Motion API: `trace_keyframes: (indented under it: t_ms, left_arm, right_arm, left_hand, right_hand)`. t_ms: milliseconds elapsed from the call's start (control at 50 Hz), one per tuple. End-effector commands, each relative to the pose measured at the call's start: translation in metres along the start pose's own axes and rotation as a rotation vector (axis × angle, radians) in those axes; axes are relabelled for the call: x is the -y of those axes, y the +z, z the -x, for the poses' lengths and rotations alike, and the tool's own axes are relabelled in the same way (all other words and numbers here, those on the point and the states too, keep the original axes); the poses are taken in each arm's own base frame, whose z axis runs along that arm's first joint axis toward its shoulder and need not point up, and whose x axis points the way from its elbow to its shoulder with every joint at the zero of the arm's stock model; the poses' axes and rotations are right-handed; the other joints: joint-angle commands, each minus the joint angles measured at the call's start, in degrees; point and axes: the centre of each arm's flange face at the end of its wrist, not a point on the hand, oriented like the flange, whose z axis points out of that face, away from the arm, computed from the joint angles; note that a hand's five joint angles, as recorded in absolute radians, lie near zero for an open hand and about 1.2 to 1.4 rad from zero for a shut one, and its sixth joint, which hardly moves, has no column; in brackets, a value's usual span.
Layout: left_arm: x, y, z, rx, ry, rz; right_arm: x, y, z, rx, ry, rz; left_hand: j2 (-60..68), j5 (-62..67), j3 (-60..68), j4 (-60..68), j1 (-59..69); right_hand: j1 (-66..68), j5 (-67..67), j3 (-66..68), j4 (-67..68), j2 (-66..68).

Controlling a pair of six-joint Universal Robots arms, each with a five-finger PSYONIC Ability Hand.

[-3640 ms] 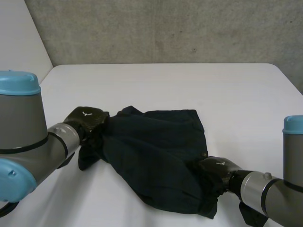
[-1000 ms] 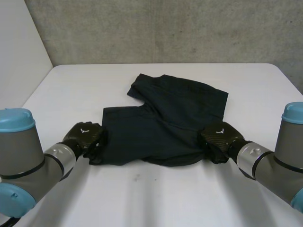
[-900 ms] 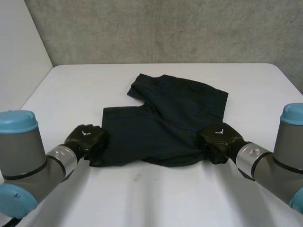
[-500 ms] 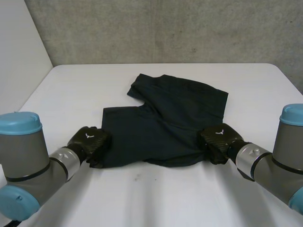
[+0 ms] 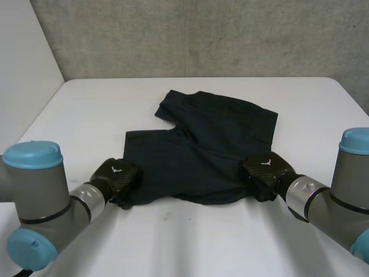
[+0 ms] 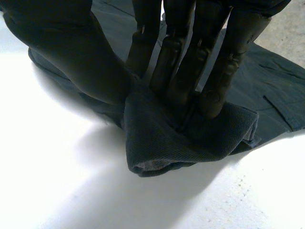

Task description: Fold the shorts.

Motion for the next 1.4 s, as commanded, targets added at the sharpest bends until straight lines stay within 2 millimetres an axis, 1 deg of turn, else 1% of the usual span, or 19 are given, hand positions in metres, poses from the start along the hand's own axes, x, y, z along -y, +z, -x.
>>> trace_keyframes:
  t_ms: [20,40,120,180,240,260,340,440,480,540,700,1080,1240,1300,1320,1340,1360,1380,1400]
  left_arm:
    - [0.0,0.015,0.008,0.052,0.003,-0.004]
    - [0.002,0.017,0.012,0.078,0.003,-0.007]
    - [0.008,0.015,0.018,0.121,0.0,-0.016]
    - [0.011,0.011,0.018,0.128,-0.004,-0.028]
    - [0.014,0.005,0.017,0.128,-0.004,-0.036]
    - [0.014,0.004,0.016,0.128,-0.004,-0.035]
    - [0.015,-0.004,0.012,0.121,0.0,-0.04]
    - [0.02,-0.008,0.012,0.126,0.004,-0.056]
    - [0.022,-0.009,0.014,0.131,0.004,-0.062]
    - [0.026,-0.011,0.017,0.141,0.001,-0.077]
    - [0.028,-0.013,0.018,0.141,-0.037,-0.084]
    - [0.036,-0.018,0.021,0.15,-0.075,-0.109]
    - [0.037,-0.018,0.021,0.149,-0.09,-0.113]
    - [0.037,-0.019,0.021,0.148,-0.091,-0.115]
    - [0.037,-0.019,0.021,0.149,-0.091,-0.115]
    - [0.037,-0.019,0.021,0.149,-0.091,-0.115]
    - [0.037,-0.019,0.021,0.148,-0.091,-0.115]
    - [0.038,-0.019,0.021,0.15,-0.091,-0.116]
    - [0.038,-0.019,0.021,0.15,-0.091,-0.116]
  right_arm:
    - [0.0,0.0,0.001,-0.001,0.001,0.001]
    - [0.0,0.0,0.0,-0.003,0.001,0.002]
    - [0.001,-0.002,-0.003,-0.018,0.004,0.007]
    - [0.002,-0.003,-0.004,-0.036,0.028,0.014]
    - [0.007,-0.007,-0.009,-0.073,0.07,0.02]
    - [0.013,-0.014,-0.012,-0.099,0.095,0.023]
    - [0.017,-0.025,-0.01,-0.111,0.14,0.046]
    - [0.003,-0.03,-0.001,-0.089,0.167,0.085]
    - [-0.004,-0.029,0.003,-0.083,0.17,0.094]
    - [-0.008,-0.027,0.005,-0.085,0.162,0.077]
    - [-0.01,-0.017,-0.001,-0.119,0.125,0.01]
    - [-0.01,-0.015,-0.003,-0.157,0.122,-0.009]
    - [-0.021,-0.002,-0.004,-0.162,0.108,-0.003]
    - [-0.024,0.003,-0.006,-0.175,0.101,-0.009]
    - [-0.025,0.004,-0.007,-0.179,0.099,-0.009]
    - [-0.025,0.006,-0.008,-0.184,0.098,-0.012]
    - [-0.025,0.006,-0.009,-0.187,0.098,-0.015]
    - [-0.024,0.007,-0.009,-0.189,0.097,-0.017]
    - [-0.024,0.007,-0.01,-0.191,0.096,-0.019]
  left_hand:
    - [33.65,33.84,33.63,33.48,33.18]
    - [39.67,39.86,39.66,39.5,39.21]
    - [39.73,39.92,39.72,39.56,39.27]
    - [39.73,39.92,39.72,39.56,39.27]
    - [39.73,39.92,39.72,39.56,39.27]
    - [39.73,39.92,39.72,39.56,39.27]
    - [39.73,39.92,39.72,39.56,39.27]
    - [39.73,39.92,39.72,39.56,39.27]
    - [39.73,39.92,39.72,39.56,39.27]
    - [39.73,39.92,39.72,39.56,39.27]
    - [39.73,39.92,39.72,39.56,39.27]
    - [39.73,39.92,39.72,39.56,39.27]
    - [39.73,39.92,39.72,39.56,39.27]
    - [39.73,39.92,39.72,39.56,39.27]
    - [39.73,39.92,39.72,39.56,39.27]
    - [39.73,39.92,39.72,39.56,39.27]
    - [39.73,39.92,39.72,39.56,39.27]
    - [39.73,39.92,39.72,39.56,39.27]
    - [39.73,39.92,39.72,39.56,39.27]
  right_hand:
    - [24.24,13.01,12.38,11.9,12.56]
    - [24.24,13.01,12.38,11.9,12.56]
    - [22.63,11.4,10.78,10.29,10.96]
    - [2.52,-8.72,-9.34,-9.83,-9.16]
    - [-5.46,-16.69,-17.31,-17.8,-17.13]
    - [-9.47,-20.7,-21.33,-21.81,-21.15]
    - [-18.4,-29.63,-30.26,-30.74,-30.07]
    - [-25.15,-36.38,-37.0,-37.49,-36.82]
    - [-25.99,-37.23,-37.85,-38.34,-37.67]
    - [-26.17,-37.4,-38.02,-38.51,-37.84]
    - [-23.82,-35.05,-35.67,-36.16,-35.49]
    - [-23.47,-34.71,-35.33,-35.82,-35.15]
    - [-21.97,-33.2,-33.82,-34.31,-33.64]
    - [-13.25,-24.48,-25.1,-25.59,-24.92]
    - [-7.72,-18.95,-19.57,-20.06,-19.39]
    - [10.16,-1.08,-1.7,-2.19,-1.52]
    - [20.16,8.93,8.3,7.82,8.49]
    - [24.2,12.97,12.34,11.86,12.52]
    - [24.24,13.01,12.38,11.9,12.56]
